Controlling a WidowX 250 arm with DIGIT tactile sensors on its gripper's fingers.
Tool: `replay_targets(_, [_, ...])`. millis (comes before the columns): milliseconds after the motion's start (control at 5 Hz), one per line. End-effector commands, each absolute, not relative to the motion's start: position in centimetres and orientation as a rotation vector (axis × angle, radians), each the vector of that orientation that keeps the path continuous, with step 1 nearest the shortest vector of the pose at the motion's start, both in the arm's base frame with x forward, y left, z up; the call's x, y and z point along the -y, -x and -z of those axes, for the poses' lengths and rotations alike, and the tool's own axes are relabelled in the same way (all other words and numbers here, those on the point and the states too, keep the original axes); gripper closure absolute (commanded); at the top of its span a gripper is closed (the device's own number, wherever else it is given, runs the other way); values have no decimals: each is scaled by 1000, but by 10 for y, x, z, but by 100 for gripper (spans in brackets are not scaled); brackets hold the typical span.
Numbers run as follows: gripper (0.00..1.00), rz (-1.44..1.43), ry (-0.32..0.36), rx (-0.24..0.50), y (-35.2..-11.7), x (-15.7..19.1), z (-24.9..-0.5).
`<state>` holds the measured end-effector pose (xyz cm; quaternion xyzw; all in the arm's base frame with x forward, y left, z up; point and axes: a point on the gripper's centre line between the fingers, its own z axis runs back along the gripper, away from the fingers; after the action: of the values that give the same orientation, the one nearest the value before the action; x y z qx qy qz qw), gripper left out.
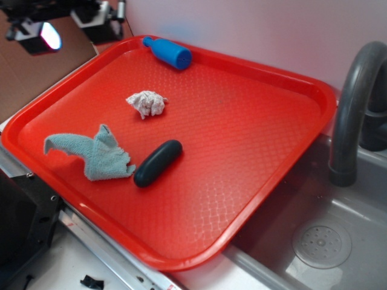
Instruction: Grab the white paper.
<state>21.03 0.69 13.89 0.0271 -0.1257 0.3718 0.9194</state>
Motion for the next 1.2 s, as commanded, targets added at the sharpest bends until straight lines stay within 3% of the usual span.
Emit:
replay_targets(0, [0, -727, -77, 167, -248, -26, -75])
replay_targets(400, [0, -597, -21, 70, -245, -3, -34])
replay_targets(600, [0, -600, -29, 78, -248, -3, -25])
replay_targets(800, [100, -597, -50, 94, -251, -3, -24])
replay_targets(1000, [100, -606, -55, 92, -247, -2, -26])
